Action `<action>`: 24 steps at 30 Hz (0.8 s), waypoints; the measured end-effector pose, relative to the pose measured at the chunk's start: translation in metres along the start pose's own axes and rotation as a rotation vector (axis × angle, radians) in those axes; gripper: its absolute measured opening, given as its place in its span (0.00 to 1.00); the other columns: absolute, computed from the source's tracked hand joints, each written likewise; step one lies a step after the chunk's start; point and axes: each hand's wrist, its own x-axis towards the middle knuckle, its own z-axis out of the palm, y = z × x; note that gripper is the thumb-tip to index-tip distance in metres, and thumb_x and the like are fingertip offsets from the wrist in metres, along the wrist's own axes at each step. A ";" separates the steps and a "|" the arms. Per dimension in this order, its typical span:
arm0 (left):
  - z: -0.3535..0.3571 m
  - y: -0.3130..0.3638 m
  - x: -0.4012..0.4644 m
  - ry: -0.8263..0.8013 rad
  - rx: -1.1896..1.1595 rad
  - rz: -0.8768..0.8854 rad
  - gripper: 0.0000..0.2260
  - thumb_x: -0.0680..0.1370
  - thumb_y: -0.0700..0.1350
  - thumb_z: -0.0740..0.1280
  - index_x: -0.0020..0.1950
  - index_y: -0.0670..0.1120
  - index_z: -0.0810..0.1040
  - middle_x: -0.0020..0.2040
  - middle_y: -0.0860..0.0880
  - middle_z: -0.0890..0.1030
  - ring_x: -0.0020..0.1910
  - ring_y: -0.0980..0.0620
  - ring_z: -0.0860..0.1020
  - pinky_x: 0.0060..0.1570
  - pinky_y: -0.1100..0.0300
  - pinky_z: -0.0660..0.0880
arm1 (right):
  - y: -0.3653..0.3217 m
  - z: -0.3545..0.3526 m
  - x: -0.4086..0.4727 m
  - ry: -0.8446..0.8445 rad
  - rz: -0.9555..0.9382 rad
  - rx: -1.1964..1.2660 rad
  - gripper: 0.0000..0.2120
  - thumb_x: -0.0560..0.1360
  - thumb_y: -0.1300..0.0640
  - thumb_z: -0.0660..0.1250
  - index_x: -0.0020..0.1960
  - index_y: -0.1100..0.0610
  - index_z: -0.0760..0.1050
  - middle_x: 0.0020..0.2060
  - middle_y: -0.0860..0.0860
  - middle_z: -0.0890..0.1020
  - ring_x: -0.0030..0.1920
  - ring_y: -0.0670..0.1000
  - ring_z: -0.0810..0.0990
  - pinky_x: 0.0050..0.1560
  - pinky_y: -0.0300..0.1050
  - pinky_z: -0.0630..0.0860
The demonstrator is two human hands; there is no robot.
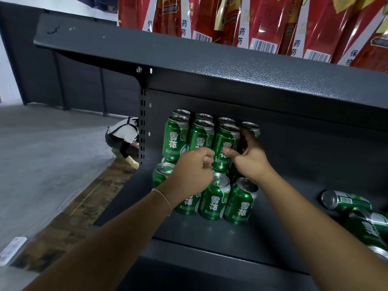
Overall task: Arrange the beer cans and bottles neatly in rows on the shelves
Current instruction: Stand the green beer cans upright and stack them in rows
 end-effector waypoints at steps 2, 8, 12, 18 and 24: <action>0.000 0.001 -0.001 0.004 0.005 0.007 0.20 0.75 0.31 0.59 0.65 0.40 0.75 0.57 0.44 0.80 0.53 0.48 0.80 0.47 0.54 0.80 | 0.002 0.000 0.001 -0.007 0.015 0.007 0.39 0.76 0.53 0.73 0.80 0.50 0.56 0.60 0.48 0.76 0.58 0.47 0.76 0.57 0.39 0.74; 0.002 0.002 -0.003 0.021 0.025 0.003 0.20 0.75 0.31 0.59 0.66 0.41 0.75 0.56 0.45 0.80 0.51 0.48 0.81 0.47 0.53 0.81 | 0.007 -0.002 0.003 -0.017 0.017 -0.008 0.38 0.77 0.54 0.71 0.80 0.49 0.54 0.37 0.38 0.58 0.35 0.37 0.59 0.35 0.29 0.62; 0.004 0.001 -0.005 0.011 0.021 -0.012 0.20 0.75 0.31 0.59 0.66 0.41 0.74 0.57 0.45 0.79 0.52 0.50 0.80 0.41 0.63 0.79 | 0.006 -0.005 0.002 -0.023 0.006 -0.032 0.38 0.77 0.51 0.71 0.80 0.48 0.54 0.36 0.38 0.60 0.35 0.37 0.63 0.36 0.28 0.64; 0.011 0.002 -0.006 0.021 -0.012 -0.009 0.20 0.74 0.31 0.59 0.65 0.40 0.75 0.55 0.44 0.80 0.50 0.49 0.81 0.43 0.56 0.81 | 0.009 -0.010 -0.007 -0.012 -0.023 0.081 0.34 0.77 0.55 0.71 0.78 0.50 0.60 0.60 0.54 0.79 0.49 0.45 0.79 0.54 0.40 0.76; 0.033 0.021 -0.005 0.088 -0.131 0.101 0.17 0.76 0.29 0.57 0.61 0.38 0.76 0.48 0.43 0.79 0.48 0.43 0.81 0.40 0.54 0.80 | 0.025 -0.038 -0.012 0.095 -0.039 0.201 0.23 0.77 0.68 0.68 0.71 0.62 0.68 0.58 0.60 0.80 0.57 0.54 0.80 0.54 0.35 0.77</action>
